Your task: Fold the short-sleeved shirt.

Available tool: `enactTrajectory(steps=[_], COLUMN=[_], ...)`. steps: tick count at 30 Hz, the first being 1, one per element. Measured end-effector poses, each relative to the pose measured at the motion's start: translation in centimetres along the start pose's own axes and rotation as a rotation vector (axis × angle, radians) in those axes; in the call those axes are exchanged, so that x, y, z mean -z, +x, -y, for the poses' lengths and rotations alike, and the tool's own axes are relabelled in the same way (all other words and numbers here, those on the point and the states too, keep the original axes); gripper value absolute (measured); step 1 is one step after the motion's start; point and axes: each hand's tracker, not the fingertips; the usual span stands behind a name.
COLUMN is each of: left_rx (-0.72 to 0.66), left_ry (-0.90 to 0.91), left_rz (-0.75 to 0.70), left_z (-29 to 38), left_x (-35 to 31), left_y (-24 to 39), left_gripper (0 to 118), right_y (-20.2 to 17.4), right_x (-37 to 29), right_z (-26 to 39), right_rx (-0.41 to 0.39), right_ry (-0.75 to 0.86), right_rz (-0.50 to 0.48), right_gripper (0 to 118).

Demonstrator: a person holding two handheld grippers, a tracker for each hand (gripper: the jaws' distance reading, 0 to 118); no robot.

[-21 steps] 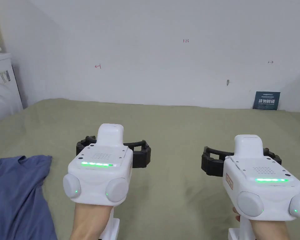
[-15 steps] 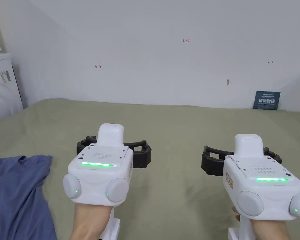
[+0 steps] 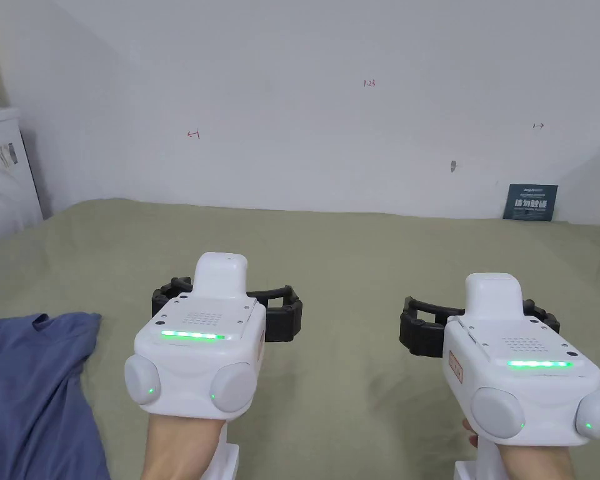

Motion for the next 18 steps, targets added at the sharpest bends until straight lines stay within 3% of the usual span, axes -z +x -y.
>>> enactTrajectory(steps=[18], left_rx=[-0.004], left_ry=[0.003], left_rz=[-0.002], left_z=[-0.18], left_x=[-0.19], left_y=[-0.11], left_gripper=[118], right_y=[-0.22], right_x=[-0.08], right_z=[-0.15], right_rx=[-0.002], right_ry=[0.003], right_rz=[-0.001], right_gripper=[118])
